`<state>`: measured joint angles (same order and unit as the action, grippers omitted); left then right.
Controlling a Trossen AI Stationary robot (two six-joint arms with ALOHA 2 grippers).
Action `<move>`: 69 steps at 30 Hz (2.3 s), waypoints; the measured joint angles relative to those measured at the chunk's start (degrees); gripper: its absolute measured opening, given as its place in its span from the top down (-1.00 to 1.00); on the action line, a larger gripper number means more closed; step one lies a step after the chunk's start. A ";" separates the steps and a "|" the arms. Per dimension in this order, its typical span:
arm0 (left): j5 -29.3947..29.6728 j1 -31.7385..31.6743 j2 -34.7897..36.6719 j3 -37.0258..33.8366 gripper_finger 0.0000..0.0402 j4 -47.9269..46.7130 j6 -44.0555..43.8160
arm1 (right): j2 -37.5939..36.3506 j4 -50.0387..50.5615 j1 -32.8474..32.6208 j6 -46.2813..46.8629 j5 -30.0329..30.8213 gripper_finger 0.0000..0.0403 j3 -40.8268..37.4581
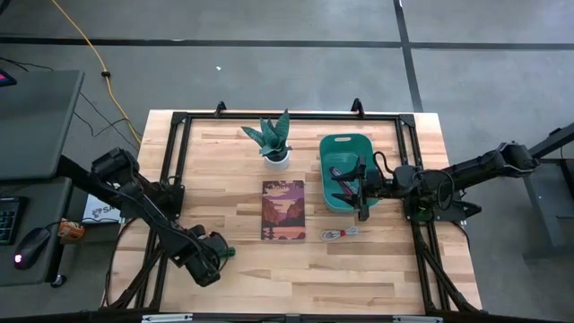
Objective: Pick and place USB-C Cables
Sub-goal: Put the green charger cable into the green bin
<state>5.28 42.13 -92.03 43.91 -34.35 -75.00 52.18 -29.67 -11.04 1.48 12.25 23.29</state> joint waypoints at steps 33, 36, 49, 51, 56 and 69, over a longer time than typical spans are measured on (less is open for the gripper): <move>12.22 -8.48 10.90 3.27 0.99 0.17 21.03 | 0.00 -0.09 0.01 0.02 0.02 -0.09 0.00; 16.45 -12.87 13.17 3.32 1.00 8.13 33.34 | 0.00 -0.04 0.01 0.02 0.00 -0.09 0.00; 12.58 -30.79 13.60 -5.49 1.00 54.63 69.06 | 0.01 0.92 0.01 0.02 0.00 -0.09 0.00; 11.46 -32.77 13.97 -9.37 1.00 64.06 70.24 | 0.02 1.28 0.00 0.02 0.00 -0.09 0.00; 6.40 -37.10 14.37 -17.13 1.00 84.66 70.64 | 0.02 1.16 -0.01 0.63 0.00 -0.09 0.00; 5.22 -37.05 14.37 -18.39 1.00 88.36 69.23 | 0.02 1.14 0.01 2.54 0.01 -0.09 0.00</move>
<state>10.50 5.08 -77.67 25.52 54.01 -5.77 52.21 -28.53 -11.03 4.01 12.26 23.29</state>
